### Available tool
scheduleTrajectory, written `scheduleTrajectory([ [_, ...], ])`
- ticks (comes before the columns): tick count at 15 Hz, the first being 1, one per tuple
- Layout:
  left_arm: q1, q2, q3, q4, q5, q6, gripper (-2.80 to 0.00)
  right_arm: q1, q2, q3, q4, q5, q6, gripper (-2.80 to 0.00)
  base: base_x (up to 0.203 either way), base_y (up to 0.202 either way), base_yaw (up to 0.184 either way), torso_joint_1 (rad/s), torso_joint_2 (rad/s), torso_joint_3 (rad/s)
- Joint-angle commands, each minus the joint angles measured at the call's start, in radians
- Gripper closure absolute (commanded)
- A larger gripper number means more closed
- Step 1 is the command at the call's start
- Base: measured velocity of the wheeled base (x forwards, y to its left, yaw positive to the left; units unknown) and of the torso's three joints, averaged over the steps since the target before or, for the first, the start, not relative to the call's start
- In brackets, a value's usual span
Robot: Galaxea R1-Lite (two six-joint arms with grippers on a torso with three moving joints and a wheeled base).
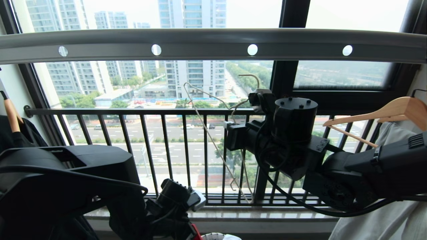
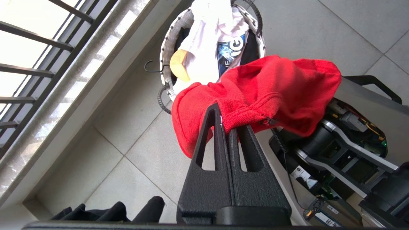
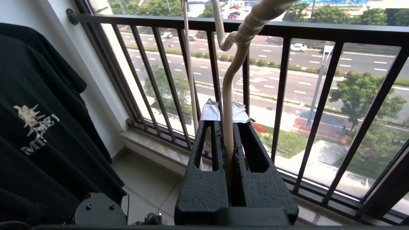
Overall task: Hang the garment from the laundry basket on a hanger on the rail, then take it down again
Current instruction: Take the clothes off the clothes rack, then put clothes in the basket
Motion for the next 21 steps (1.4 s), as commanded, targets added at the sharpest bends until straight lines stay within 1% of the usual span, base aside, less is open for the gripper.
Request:
scheduleTrajectory([
  [1, 0.002, 0.004, -0.024, -0.008, -0.002, -0.046, 0.0, 0.0, -0.003, 0.001, -0.004, 0.0, 0.001, 0.0, 0.0, 0.0, 0.0, 0.0, 0.0, 0.0],
  [2, 0.003, -0.002, -0.039, -0.009, -0.003, -0.109, 0.0, 0.0, -0.001, 0.001, -0.004, -0.001, 0.001, 0.0, 0.0, 0.0, 0.0, 0.0, 0.0, 0.0],
  [3, 0.001, -0.022, -0.048, -0.01, -0.008, -0.141, 0.0, 0.0, -0.001, 0.001, -0.004, -0.002, 0.001, 0.0, 0.0, 0.0, 0.0, 0.0, 0.0, 0.0],
  [6, 0.0, -0.087, -0.053, -0.011, -0.015, -0.2, 0.0, -0.001, 0.002, 0.001, -0.003, -0.002, -0.001, 0.0, 0.0, 0.0, 0.0, 0.0, 0.0, 0.0],
  [7, 0.0, -0.104, -0.058, -0.01, -0.016, -0.211, 0.0, -0.001, 0.003, 0.001, -0.004, -0.002, -0.001, 0.0, 0.0, 0.0, 0.0, 0.0, 0.0, 0.0],
  [10, 0.008, -0.149, -0.064, -0.01, -0.007, -0.216, 0.0, -0.001, 0.002, 0.001, -0.004, -0.005, -0.001, 0.0, 0.0, 0.0, 0.0, 0.0, 0.0, 0.0],
  [13, 0.035, -0.161, -0.083, -0.011, -0.001, -0.211, 0.0, -0.001, 0.002, 0.001, -0.004, -0.006, -0.001, 0.0, 0.0, 0.0, 0.0, 0.0, 0.0, 0.0],
  [15, 0.036, -0.167, -0.091, -0.011, 0.004, -0.211, 0.0, -0.001, 0.003, 0.001, -0.004, -0.006, -0.001, 0.0, 0.0, 0.0, 0.0, 0.0, 0.0, 0.0],
  [17, 0.036, -0.166, -0.113, -0.011, 0.051, -0.216, 0.0, 0.0, 0.003, 0.001, -0.003, -0.006, -0.002, 0.0, 0.0, 0.0, 0.0, 0.0, 0.0, 0.0],
  [18, 0.036, -0.168, -0.126, -0.012, 0.077, -0.232, 0.0, -0.001, 0.003, 0.001, -0.003, -0.006, -0.002, 0.0, 0.0, 0.0, 0.0, 0.0, 0.0, 0.0],
  [19, 0.036, -0.182, -0.137, -0.013, 0.087, -0.255, 0.0, -0.001, 0.003, 0.001, -0.003, -0.006, -0.002, 0.0, 0.0, 0.0, 0.0, 0.0, 0.0, 0.0],
  [21, 0.035, -0.237, -0.146, -0.011, 0.091, -0.288, 0.0, -0.001, 0.003, 0.001, -0.002, -0.006, -0.002, 0.0, 0.0, 0.0, 0.0, 0.0, 0.0, 0.0],
])
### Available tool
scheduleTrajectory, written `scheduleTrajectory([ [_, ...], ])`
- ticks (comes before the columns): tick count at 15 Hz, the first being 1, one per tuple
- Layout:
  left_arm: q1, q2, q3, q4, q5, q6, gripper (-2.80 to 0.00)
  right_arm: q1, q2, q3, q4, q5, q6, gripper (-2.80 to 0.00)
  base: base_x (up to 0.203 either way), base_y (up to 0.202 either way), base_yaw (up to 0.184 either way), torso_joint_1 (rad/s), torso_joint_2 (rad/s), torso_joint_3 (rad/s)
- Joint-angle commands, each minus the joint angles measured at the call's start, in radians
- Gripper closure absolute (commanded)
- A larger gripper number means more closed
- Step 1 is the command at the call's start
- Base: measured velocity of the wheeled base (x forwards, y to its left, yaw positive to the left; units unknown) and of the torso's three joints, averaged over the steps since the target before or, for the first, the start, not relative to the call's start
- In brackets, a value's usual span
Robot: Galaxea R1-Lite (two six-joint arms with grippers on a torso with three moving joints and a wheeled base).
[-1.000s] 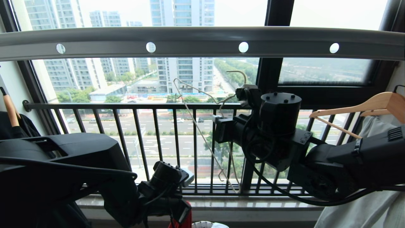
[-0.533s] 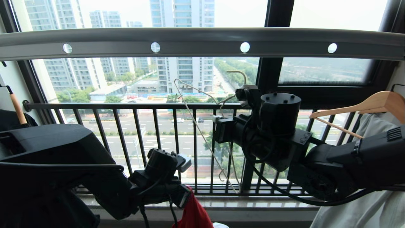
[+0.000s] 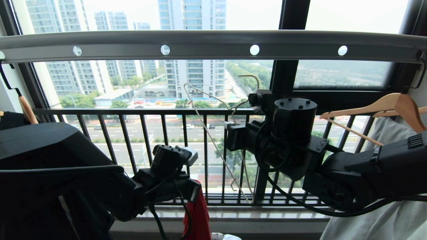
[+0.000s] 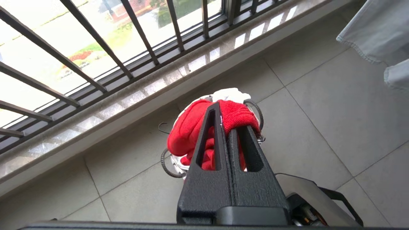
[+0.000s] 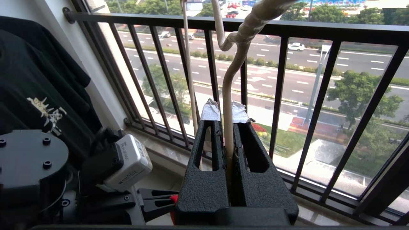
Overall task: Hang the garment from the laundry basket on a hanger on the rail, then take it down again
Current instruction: Put clothes in the basket
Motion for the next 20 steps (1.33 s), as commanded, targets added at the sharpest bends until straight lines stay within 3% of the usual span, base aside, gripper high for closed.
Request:
scheduleTrajectory([
  [1, 0.0, -0.07, -0.008, -0.003, 0.006, -0.01, 0.0, 0.001, 0.002, 0.0, -0.004, -0.001, 0.001, 0.0, 0.0, 0.0, 0.0, 0.0, 0.0, 0.0],
  [6, 0.002, 0.001, -0.017, -0.004, 0.021, 0.014, 0.0, 0.002, -0.006, 0.008, -0.005, -0.009, -0.008, 0.0, 0.0, 0.0, 0.0, 0.0, 0.0, 0.0],
  [13, 0.032, 0.305, -0.192, -0.003, 0.012, 0.162, 0.0, -0.014, -0.005, 0.009, -0.004, -0.009, -0.026, 0.0, 0.0, 0.0, 0.0, 0.0, 0.0, 0.0],
  [20, 0.044, 0.386, -0.216, -0.007, 0.018, 0.205, 0.0, -0.018, 0.005, 0.008, -0.004, -0.009, -0.028, 0.0, 0.0, 0.0, 0.0, 0.0, 0.0, 0.0],
])
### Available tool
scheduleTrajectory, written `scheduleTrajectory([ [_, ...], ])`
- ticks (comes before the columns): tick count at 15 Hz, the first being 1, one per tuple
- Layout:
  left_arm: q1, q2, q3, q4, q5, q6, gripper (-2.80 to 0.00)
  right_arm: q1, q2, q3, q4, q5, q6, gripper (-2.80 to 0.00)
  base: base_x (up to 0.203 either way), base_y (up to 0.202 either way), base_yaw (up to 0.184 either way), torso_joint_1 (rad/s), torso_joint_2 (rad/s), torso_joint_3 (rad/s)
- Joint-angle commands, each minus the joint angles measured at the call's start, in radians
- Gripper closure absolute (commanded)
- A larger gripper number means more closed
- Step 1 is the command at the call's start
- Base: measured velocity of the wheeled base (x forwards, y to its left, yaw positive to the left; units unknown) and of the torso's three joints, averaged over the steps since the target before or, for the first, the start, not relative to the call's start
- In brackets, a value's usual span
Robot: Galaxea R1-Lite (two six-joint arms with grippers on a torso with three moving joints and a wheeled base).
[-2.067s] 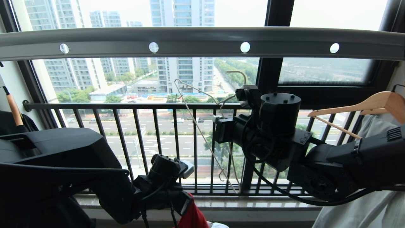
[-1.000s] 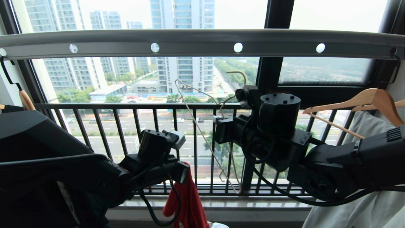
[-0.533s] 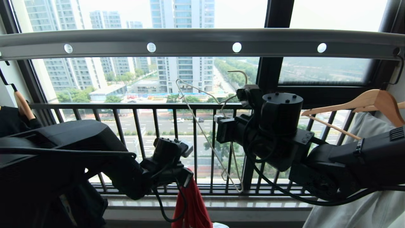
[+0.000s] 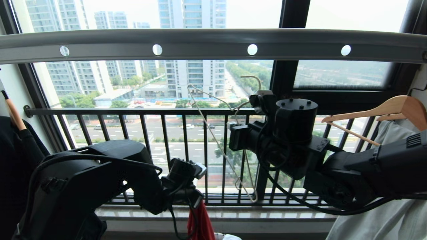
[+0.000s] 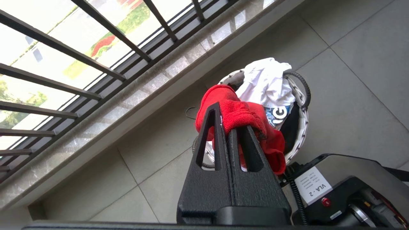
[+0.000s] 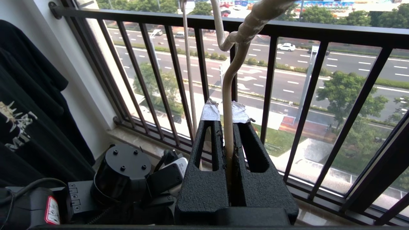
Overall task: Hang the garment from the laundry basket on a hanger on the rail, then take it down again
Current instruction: Put clothes in the basket
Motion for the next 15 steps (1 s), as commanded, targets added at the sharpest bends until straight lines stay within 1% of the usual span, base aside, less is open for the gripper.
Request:
scheduleTrajectory([
  [1, 0.001, 0.026, -0.005, -0.003, 0.0, 0.002, 0.0, 0.0, 0.002, 0.0, -0.005, -0.001, 0.001, 0.0, 0.0, 0.0, 0.0, 0.0, 0.0, 0.0],
  [4, 0.001, 0.04, -0.041, -0.005, 0.003, -0.008, 0.0, 0.0, 0.004, 0.0, -0.005, -0.001, 0.001, 0.0, 0.0, 0.0, 0.0, 0.0, 0.0, 0.0],
  [5, 0.002, 0.049, -0.053, -0.012, 0.013, -0.013, 0.0, 0.0, 0.004, -0.001, -0.004, -0.001, 0.001, 0.0, 0.0, 0.0, 0.0, 0.0, 0.0, 0.0],
  [6, 0.002, 0.052, -0.053, -0.014, 0.017, -0.014, -2.28, 0.0, 0.004, -0.002, -0.004, -0.001, 0.001, 0.0, 0.0, 0.0, 0.0, 0.0, 0.0, 0.0],
  [7, 0.002, 0.052, -0.051, -0.014, 0.017, -0.014, -2.8, 0.0, 0.004, -0.002, -0.004, -0.001, 0.001, 0.0, 0.0, 0.0, 0.0, 0.0, 0.0, 0.0],
  [15, 0.002, 0.018, -0.019, -0.014, 0.017, -0.015, -2.8, -0.005, 0.006, -0.005, -0.005, -0.001, 0.001, 0.0, 0.0, 0.0, 0.0, 0.0, 0.0, 0.0],
])
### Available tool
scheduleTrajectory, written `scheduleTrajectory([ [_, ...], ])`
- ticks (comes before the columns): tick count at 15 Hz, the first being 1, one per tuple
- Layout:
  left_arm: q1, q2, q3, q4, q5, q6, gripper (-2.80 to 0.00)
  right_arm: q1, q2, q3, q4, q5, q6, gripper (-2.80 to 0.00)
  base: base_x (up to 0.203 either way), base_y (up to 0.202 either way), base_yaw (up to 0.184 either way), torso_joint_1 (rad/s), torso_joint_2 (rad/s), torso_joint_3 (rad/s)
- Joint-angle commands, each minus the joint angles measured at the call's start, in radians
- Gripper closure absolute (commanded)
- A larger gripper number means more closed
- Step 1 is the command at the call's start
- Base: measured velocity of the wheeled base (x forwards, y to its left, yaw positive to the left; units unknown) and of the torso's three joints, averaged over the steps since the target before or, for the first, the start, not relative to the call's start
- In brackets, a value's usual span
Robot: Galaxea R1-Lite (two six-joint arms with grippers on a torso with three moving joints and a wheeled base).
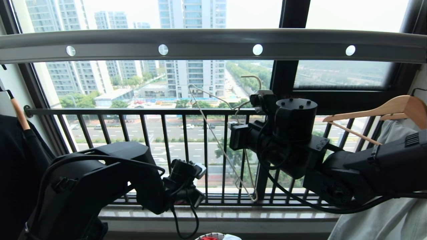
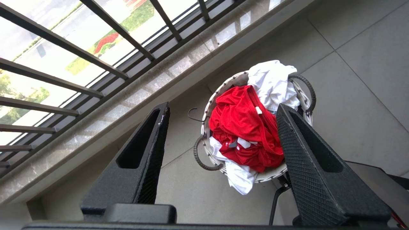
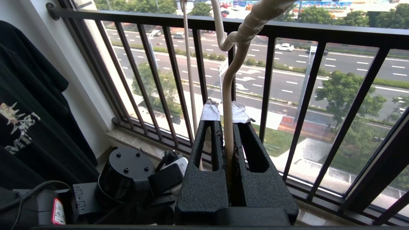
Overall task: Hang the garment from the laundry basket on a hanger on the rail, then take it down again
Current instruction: Put clothes in the basket, then hang the clothes rack on the clothesline
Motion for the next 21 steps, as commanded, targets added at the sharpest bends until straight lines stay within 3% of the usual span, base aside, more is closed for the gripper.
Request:
scheduleTrajectory([
  [1, 0.0, -0.016, 0.008, -0.004, -0.001, 0.001, -2.8, 0.001, 0.001, -0.001, -0.006, -0.001, 0.001, 0.0, 0.0, 0.0, 0.0, 0.0, 0.0, 0.0],
  [2, 0.0, -0.016, 0.01, -0.005, -0.001, 0.002, -2.8, -0.001, 0.001, 0.0, -0.004, -0.001, 0.001, 0.0, 0.0, 0.0, 0.0, 0.0, 0.0, 0.0],
  [3, -0.001, -0.019, 0.011, -0.005, -0.001, 0.002, 0.0, -0.001, 0.001, 0.0, -0.005, -0.001, -0.002, 0.0, 0.0, 0.0, 0.0, 0.0, 0.0, 0.0],
  [10, -0.034, -0.119, 0.053, 0.0, -0.001, 0.002, 0.0, -0.001, 0.003, 0.004, -0.004, -0.001, -0.002, 0.0, 0.0, 0.0, 0.0, 0.0, 0.0, 0.0],
  [13, -0.07, -0.253, 0.086, 0.035, 0.0, 0.003, 0.0, -0.002, -0.006, 0.063, -0.006, -0.004, 0.001, 0.0, 0.0, 0.0, 0.0, 0.0, 0.0, 0.0],
  [18, -0.115, -0.597, 0.108, 0.236, 0.004, 0.0, 0.0, -0.003, -0.105, 0.173, -0.004, -0.079, -0.014, 0.0, 0.0, 0.0, 0.0, 0.0, 0.0, 0.0],
  [21, -0.154, -0.788, 0.096, 0.387, 0.002, -0.037, 0.0, 0.004, -0.145, 0.179, 0.026, -0.144, -0.091, 0.0, 0.0, 0.0, 0.0, 0.0, 0.0, 0.0],
])
